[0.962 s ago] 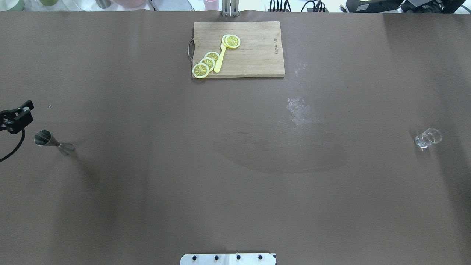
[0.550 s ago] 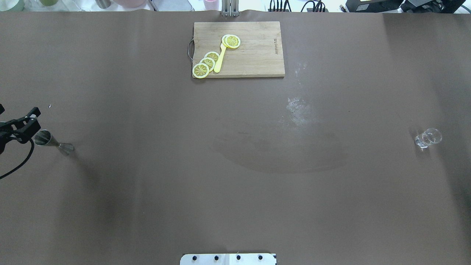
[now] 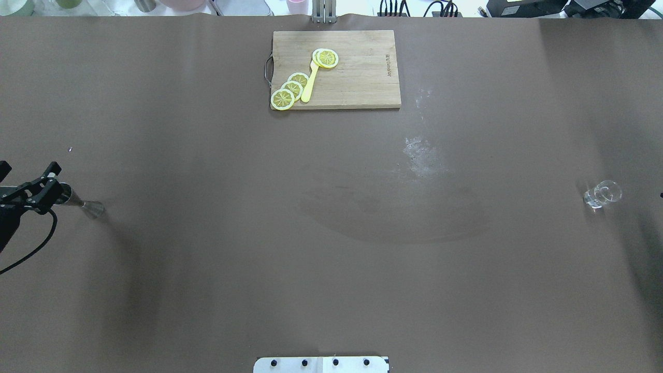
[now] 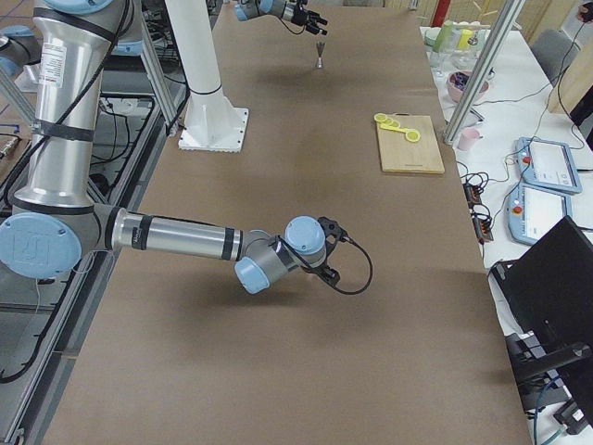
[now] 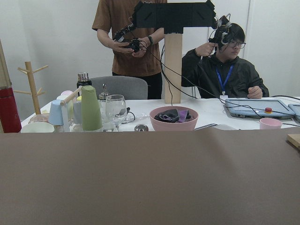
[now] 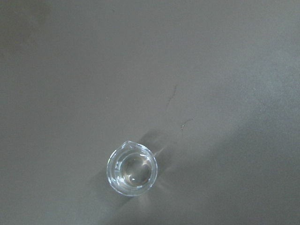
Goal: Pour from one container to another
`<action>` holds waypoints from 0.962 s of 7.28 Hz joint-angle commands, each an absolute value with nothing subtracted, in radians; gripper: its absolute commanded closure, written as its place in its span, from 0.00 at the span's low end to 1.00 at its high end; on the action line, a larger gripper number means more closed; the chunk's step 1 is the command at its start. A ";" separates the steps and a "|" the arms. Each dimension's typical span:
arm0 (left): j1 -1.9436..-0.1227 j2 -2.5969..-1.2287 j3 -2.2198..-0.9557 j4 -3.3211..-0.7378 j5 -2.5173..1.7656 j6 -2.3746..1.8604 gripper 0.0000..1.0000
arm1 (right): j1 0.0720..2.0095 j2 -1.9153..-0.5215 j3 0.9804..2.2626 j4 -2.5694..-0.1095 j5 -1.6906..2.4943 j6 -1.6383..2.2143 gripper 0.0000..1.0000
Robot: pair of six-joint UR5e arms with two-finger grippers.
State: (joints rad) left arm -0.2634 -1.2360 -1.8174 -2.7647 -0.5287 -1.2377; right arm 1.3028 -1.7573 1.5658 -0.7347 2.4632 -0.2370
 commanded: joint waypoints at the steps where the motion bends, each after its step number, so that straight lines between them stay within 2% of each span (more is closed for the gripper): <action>1: -0.213 -1.281 -1.746 -2.767 -0.453 -1.282 0.03 | 1.267 -1.755 1.537 -0.594 2.429 -0.024 0.00; 4: -0.201 -1.324 -1.666 -2.769 -0.417 -1.321 0.03 | 1.172 -1.762 1.520 -0.395 2.276 0.095 0.00; 6: -0.193 -1.368 -1.600 -2.789 -0.405 -1.322 0.03 | 1.148 -1.758 1.514 -0.361 2.272 0.083 0.05; 7: -0.193 -1.385 -1.574 -2.790 -0.405 -1.324 0.03 | 1.144 -1.749 1.511 -0.357 2.269 0.093 0.16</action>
